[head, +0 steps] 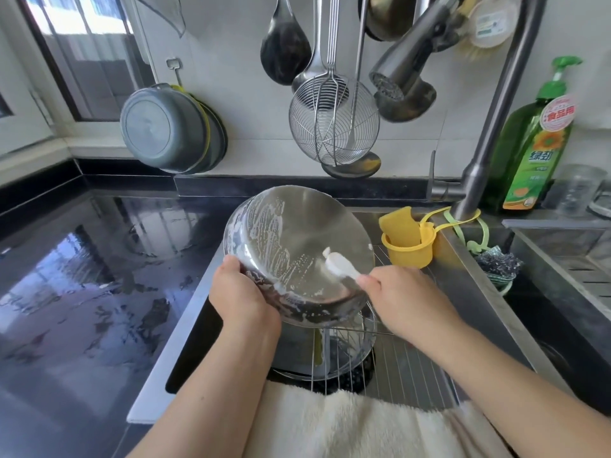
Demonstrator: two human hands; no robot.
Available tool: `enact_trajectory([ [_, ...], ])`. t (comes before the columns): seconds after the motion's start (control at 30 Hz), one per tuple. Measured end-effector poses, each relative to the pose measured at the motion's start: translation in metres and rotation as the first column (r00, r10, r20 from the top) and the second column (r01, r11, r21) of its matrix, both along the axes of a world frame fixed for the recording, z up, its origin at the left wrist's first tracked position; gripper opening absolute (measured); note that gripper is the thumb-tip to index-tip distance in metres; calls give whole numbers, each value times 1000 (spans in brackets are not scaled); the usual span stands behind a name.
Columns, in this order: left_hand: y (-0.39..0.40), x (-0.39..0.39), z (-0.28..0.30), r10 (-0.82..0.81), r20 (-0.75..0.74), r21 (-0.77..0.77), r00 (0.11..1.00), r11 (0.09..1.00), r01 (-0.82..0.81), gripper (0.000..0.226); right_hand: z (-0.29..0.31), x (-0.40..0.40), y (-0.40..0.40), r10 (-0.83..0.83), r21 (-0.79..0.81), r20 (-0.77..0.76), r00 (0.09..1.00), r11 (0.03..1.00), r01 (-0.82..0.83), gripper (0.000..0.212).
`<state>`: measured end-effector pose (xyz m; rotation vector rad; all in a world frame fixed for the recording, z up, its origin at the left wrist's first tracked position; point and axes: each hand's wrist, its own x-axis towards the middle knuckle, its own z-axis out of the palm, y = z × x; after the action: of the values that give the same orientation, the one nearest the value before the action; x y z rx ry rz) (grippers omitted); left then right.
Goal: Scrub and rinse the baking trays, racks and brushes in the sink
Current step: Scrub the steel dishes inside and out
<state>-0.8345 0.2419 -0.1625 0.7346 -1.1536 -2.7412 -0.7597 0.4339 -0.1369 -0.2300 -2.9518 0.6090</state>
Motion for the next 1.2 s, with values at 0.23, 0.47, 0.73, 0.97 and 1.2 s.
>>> enact_trajectory([
  [0.23, -2, -3, -2, 86, -19, 52, 996, 995, -85, 26, -2, 14, -25, 134, 26, 32, 990, 991, -135, 51],
  [0.47, -3, -3, 1, 101, -16, 52, 995, 994, -100, 22, -2, 21, -33, 202, -14, 53, 978, 979, -202, 52],
  [0.73, -6, 1, 6, 94, 42, 85, 995, 992, -97, 17, 0, 14, -20, 106, 19, 46, 993, 994, -107, 46],
  [0.97, -10, 2, 12, 104, 100, 153, 990, 981, -118, 29, 2, 5, 2, 11, 36, 41, 999, 999, -13, 45],
  [1.2, -7, 7, 14, 89, 144, 133, 986, 985, -109, 22, 1, 19, -23, 205, -45, 102, 973, 978, -202, 44],
])
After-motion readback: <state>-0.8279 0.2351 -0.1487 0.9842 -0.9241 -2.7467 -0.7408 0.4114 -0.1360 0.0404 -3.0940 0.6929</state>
